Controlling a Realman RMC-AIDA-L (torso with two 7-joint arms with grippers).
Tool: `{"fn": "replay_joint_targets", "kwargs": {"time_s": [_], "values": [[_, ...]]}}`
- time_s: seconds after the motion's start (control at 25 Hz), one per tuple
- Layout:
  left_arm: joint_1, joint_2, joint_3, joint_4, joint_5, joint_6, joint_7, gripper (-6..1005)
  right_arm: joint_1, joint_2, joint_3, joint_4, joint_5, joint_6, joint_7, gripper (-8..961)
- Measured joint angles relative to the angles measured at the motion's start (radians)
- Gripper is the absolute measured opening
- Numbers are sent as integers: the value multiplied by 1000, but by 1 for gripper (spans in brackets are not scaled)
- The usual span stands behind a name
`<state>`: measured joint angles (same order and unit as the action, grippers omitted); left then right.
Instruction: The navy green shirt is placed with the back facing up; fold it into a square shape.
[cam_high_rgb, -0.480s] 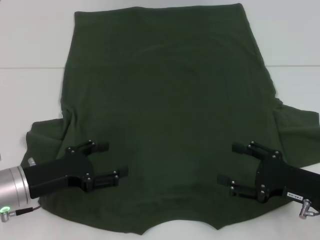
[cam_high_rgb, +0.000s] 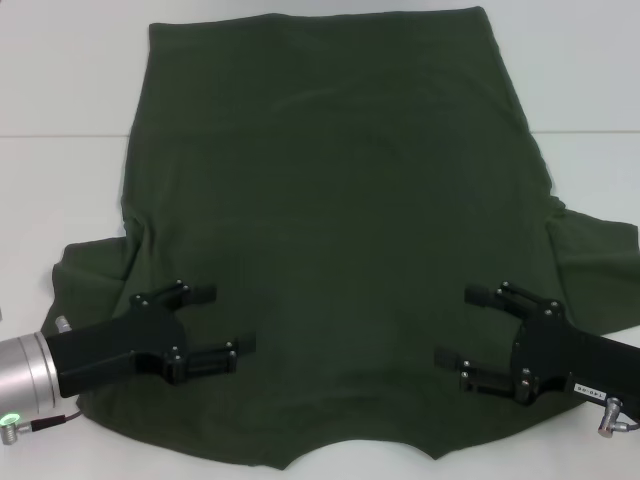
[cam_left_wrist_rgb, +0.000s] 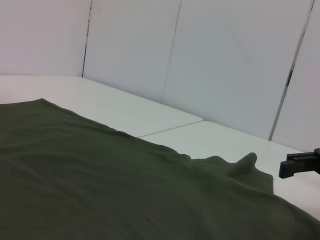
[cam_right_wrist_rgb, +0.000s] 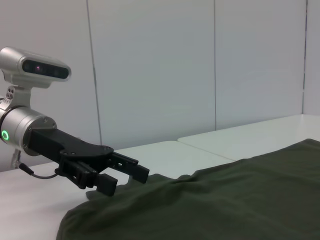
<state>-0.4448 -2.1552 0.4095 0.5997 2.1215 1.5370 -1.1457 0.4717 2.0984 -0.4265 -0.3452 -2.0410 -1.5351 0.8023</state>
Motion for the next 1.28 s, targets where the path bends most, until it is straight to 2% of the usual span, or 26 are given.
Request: {"fn": "replay_joint_targets", "kwargs": {"time_s": [0.12, 0.24, 0.52, 0.6, 0.76, 0.8, 0.84, 1.04, 1.28], "values": [[-2, 2, -11, 0, -4, -2, -59, 932, 0, 0, 0, 0, 1, 1, 0, 921], [-20, 22, -30, 13, -1, -10, -258, 932, 0, 0, 0, 0, 2, 2, 1, 921], [-63, 96, -63, 107, 45, -27, -767, 933, -1, 0, 0, 0, 1, 0, 19, 919], [-81, 122, -67, 147, 86, -37, -911, 933, -1, 0, 0, 5, -1, 3, 19, 919], [-122, 162, -102, 179, 175, -70, -1092, 933, 0, -1, 0, 13, -3, 5, 22, 918], [-146, 181, -124, 182, 240, -90, -1150, 933, 0, -1, -1, 13, -4, 6, 24, 918], [-146, 181, -124, 182, 240, -90, -1150, 933, 0, -1, -1, 13, -4, 6, 24, 918], [-195, 204, -128, 171, 406, -138, -1200, 933, 1, -2, -3, 14, -5, 5, 25, 917], [-201, 204, -111, 158, 442, -164, -1141, 933, 7, -2, -3, 14, -5, 7, 25, 916]]}}
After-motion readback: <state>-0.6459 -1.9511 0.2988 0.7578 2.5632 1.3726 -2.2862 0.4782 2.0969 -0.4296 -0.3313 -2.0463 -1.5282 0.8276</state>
